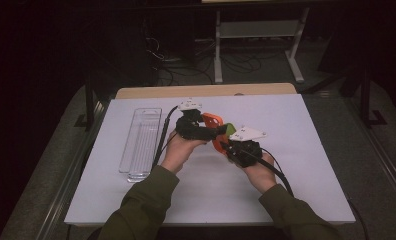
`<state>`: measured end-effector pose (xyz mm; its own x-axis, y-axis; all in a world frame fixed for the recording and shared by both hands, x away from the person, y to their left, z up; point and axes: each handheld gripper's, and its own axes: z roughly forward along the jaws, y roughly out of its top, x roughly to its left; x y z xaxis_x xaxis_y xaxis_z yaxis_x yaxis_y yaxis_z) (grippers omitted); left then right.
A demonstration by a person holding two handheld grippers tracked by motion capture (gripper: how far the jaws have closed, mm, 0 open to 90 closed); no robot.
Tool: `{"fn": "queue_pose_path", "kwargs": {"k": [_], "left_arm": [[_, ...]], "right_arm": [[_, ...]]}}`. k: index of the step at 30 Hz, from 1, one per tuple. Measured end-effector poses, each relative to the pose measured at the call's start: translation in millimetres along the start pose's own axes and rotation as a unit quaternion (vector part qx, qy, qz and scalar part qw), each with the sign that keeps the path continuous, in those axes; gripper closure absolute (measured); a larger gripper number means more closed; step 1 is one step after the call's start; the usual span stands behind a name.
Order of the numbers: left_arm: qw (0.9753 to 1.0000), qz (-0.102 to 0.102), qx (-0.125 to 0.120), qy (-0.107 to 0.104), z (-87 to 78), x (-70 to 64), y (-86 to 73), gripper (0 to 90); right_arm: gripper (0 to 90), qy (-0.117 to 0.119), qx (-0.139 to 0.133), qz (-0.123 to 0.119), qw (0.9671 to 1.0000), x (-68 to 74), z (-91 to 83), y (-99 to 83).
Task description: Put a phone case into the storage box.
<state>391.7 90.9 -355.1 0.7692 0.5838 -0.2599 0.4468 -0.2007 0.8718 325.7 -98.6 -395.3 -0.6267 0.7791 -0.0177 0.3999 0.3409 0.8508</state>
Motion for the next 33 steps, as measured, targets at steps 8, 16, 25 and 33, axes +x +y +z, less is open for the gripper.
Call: {"fn": "queue_pose_path", "kwargs": {"k": [8, 16, 25, 33], "left_arm": [[0.9999, 0.006, 0.010, 0.005, -6.7, 7.7, 5.8, 16.0], [0.9994, 0.019, 0.013, 0.027, -28.2, 19.5, 23.3, 15.9], [0.9975, 0.040, 0.008, 0.058, -55.6, 35.4, 42.5, 15.9], [0.9941, 0.042, -0.006, 0.100, -80.7, 56.3, 55.5, 15.9]], "right_arm": [[51.8, 0.023, -0.002, 0.005, 0.9997, -4.4, -3.2, -1.6], [31.0, 0.027, 0.009, 0.017, 0.9995, -22.0, -18.5, -11.2], [13.1, 0.041, 0.034, 0.024, 0.9983, -36.6, -35.0, -31.4], [0.3, 0.036, 0.049, 0.015, 0.9980, -40.5, -47.6, -55.4]]}}
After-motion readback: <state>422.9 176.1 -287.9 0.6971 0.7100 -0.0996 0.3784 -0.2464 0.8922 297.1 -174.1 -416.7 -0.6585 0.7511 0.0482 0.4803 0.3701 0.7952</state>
